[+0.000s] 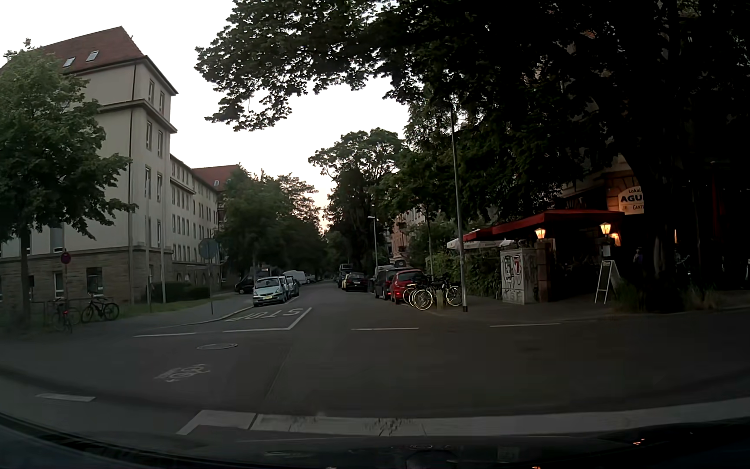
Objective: Follow the waypoints while adhering to traffic rules and regulations
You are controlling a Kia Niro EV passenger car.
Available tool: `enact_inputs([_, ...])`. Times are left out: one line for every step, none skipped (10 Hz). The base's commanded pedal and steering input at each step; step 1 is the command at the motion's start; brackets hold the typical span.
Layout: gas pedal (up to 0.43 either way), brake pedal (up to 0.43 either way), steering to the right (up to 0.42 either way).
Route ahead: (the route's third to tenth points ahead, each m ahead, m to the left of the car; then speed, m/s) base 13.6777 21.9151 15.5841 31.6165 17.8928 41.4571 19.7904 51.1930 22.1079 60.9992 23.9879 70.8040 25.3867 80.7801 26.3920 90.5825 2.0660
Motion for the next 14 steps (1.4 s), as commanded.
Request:
enact_inputs([0.000, 0.183, 0.002])
enact_inputs([0.000, 0.177, 0.008])
enact_inputs([0.000, 0.177, 0.008])
enact_inputs([0.000, 0.183, 0.008])
enact_inputs([0.000, 0.177, 0.007])
enact_inputs([0.000, 0.177, 0.008])
enact_inputs([0.000, 0.171, 0.008])
enact_inputs([0.000, 0.159, 0.007])
enact_inputs([0.000, 0.152, 0.007])
enact_inputs([0.000, 0.146, 0.003])
enact_inputs([0.000, 0.152, 0.003])
enact_inputs([0.000, 0.165, 0.004])
enact_inputs([0.000, 0.177, 0.003])
enact_inputs([0.000, 0.189, 0.003])
